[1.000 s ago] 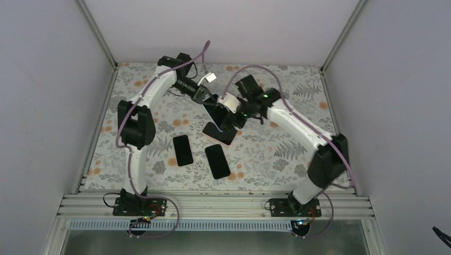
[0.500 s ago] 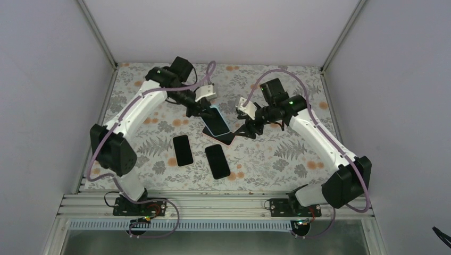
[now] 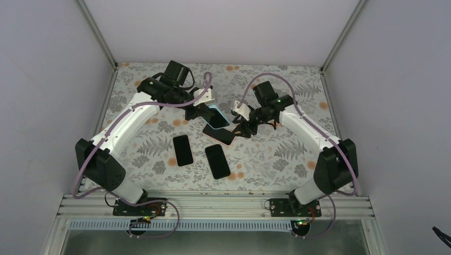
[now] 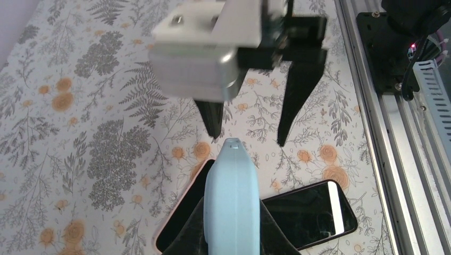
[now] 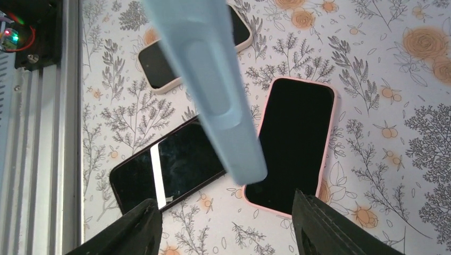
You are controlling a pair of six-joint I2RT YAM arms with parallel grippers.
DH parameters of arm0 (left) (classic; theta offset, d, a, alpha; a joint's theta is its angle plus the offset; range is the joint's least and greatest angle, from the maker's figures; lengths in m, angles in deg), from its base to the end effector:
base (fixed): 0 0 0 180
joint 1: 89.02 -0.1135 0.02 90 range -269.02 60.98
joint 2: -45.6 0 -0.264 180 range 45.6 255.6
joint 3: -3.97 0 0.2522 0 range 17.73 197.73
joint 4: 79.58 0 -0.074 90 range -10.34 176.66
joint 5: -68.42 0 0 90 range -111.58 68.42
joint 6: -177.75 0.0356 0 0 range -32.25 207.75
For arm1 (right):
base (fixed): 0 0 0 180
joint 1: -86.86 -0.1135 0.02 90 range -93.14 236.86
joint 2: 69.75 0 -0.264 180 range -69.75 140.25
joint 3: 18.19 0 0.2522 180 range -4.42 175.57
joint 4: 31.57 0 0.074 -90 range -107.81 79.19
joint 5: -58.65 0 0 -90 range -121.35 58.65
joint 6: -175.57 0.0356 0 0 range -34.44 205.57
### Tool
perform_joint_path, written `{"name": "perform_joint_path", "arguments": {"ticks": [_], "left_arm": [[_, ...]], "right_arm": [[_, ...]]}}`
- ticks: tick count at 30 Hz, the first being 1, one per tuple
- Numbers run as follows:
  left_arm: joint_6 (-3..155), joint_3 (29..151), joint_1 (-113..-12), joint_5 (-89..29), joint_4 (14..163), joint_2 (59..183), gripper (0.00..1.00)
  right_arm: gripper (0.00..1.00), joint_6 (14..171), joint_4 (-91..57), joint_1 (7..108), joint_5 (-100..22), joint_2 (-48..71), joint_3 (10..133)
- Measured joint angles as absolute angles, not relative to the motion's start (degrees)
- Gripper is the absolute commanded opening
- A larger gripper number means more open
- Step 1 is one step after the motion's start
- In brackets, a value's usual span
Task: Take the phone out of the phone case
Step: Remove the phone case from the phone.
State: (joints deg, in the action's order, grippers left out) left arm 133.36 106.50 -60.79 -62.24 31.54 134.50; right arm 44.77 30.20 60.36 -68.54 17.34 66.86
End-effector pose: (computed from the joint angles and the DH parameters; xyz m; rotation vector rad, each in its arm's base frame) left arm 0.2689 -0.1707 0.3539 1.6254 1.7109 -0.7477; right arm 0.2623 0.1548 0.2763 -1.5551 1.9815 0.7656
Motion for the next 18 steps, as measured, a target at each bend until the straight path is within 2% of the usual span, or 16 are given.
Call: {"name": "perform_joint_path", "arguments": {"ticks": [18], "left_arm": [[133.42, 108.36, -60.09, -63.93, 29.49, 136.14, 0.02]], "right_arm": [[0.55, 45.51, 25.5, 61.19, -67.43, 22.24, 67.3]]}}
